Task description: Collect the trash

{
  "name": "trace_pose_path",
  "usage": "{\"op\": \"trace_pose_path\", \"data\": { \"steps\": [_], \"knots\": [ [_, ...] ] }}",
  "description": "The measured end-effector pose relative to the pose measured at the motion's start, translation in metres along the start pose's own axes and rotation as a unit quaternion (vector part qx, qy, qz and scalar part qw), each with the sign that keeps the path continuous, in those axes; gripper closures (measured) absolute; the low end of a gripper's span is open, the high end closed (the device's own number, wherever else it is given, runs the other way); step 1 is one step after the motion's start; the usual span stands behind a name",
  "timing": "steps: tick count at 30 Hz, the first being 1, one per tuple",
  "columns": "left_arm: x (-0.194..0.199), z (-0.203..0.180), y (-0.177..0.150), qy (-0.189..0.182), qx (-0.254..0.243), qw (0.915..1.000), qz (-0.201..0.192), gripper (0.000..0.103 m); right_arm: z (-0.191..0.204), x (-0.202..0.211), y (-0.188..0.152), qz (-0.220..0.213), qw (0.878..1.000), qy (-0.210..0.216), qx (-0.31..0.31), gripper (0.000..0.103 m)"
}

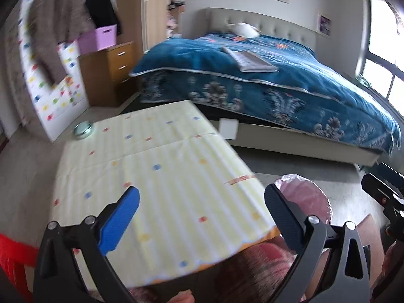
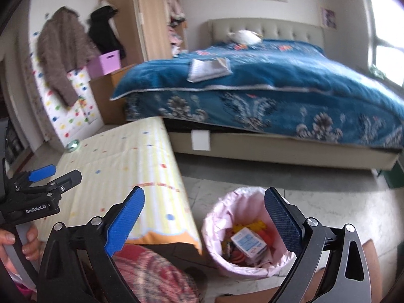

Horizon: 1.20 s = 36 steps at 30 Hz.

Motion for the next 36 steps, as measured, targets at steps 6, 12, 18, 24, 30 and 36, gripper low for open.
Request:
{"op": "trace_pose_path", "data": {
  "steps": [6, 12, 18, 24, 30, 36],
  "knots": [
    [0.029, 0.059, -0.015, 0.062, 0.051, 0.9968, 0.003, 0.007, 0.056, 0.014, 0.009, -0.011, 0.998, 0.039, 0.055, 0.008],
    [0.057, 0.111, -0.034, 0.124, 0.089, 0.9883, 0.001, 0.007, 0.11, 0.022, 0.015, -0.014, 0.992, 0.078, 0.102, 0.008],
    [0.082, 0.142, -0.051, 0.155, 0.112, 0.9815, -0.002, 0.007, 0.158, 0.026, 0.019, -0.013, 0.986, 0.106, 0.131, 0.008],
    [0.085, 0.149, -0.054, 0.16, 0.12, 0.9798, -0.002, 0.007, 0.184, 0.028, 0.017, -0.012, 0.983, 0.117, 0.144, 0.008],
    [0.081, 0.145, -0.052, 0.159, 0.114, 0.9807, 0.001, 0.007, 0.189, 0.029, 0.017, -0.01, 0.983, 0.116, 0.142, 0.008],
    [0.076, 0.143, -0.052, 0.159, 0.114, 0.9807, 0.007, 0.007, 0.188, 0.026, 0.018, -0.005, 0.984, 0.115, 0.135, 0.007]
  ]
}}
Point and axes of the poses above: each gripper's, at about its wrist camera, not at the fingertips, and x roughly against the way its jaws point, z to its left, y to its top, the point moved 1 cm from there along -x, roughly the way its jaws point, and after that the axes turned 4 degrees about z, right-handed, at the moved point
